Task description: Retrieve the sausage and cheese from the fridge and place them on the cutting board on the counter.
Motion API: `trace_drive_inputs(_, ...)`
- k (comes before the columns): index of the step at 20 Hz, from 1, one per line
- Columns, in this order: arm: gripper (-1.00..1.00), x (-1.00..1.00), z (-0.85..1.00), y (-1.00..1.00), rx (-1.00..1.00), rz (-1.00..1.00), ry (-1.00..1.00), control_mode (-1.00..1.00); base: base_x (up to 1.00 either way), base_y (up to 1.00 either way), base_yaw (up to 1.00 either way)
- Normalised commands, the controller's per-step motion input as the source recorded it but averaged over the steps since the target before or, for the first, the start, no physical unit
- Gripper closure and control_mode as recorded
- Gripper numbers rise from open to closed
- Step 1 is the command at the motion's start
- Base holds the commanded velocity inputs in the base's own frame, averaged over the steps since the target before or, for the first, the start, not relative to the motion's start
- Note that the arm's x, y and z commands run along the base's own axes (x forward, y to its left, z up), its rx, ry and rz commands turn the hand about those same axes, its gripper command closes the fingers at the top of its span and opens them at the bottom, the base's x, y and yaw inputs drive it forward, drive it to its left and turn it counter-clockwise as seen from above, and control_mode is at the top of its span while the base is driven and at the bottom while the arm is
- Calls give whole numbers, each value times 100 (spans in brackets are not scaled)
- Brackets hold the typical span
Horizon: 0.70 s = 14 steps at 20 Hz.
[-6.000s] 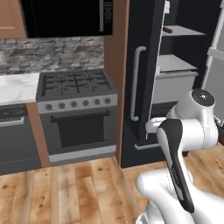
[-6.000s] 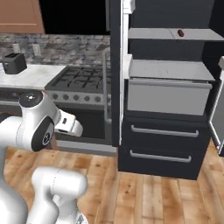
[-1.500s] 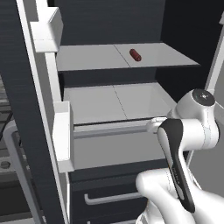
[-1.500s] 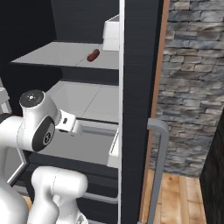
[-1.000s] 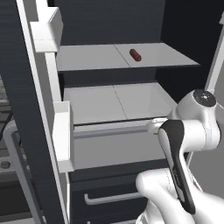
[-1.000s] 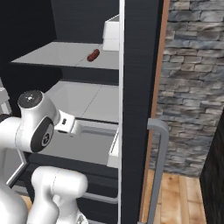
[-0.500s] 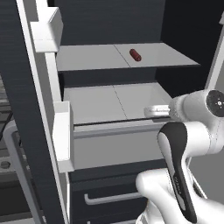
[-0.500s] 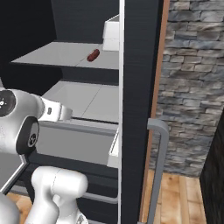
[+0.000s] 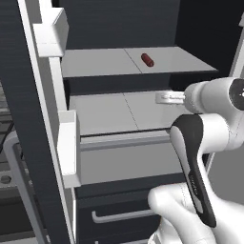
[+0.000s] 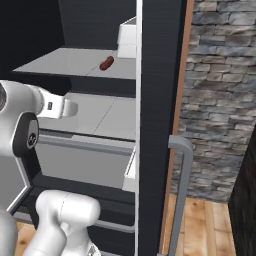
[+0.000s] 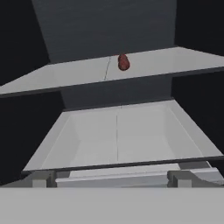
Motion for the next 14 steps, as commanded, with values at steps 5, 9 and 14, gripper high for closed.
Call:
trace_drive_inputs(5, -100, 17, 54, -7, 0, -4, 6, -100, 0, 0, 0)
trace_drive_inputs(9, -100, 33, 38, -13, 0, -2, 12, -100, 0, 0, 0)
trace_drive_inputs(14, -100, 45, 24, -12, 0, 6, 7, -100, 0, 0, 0)
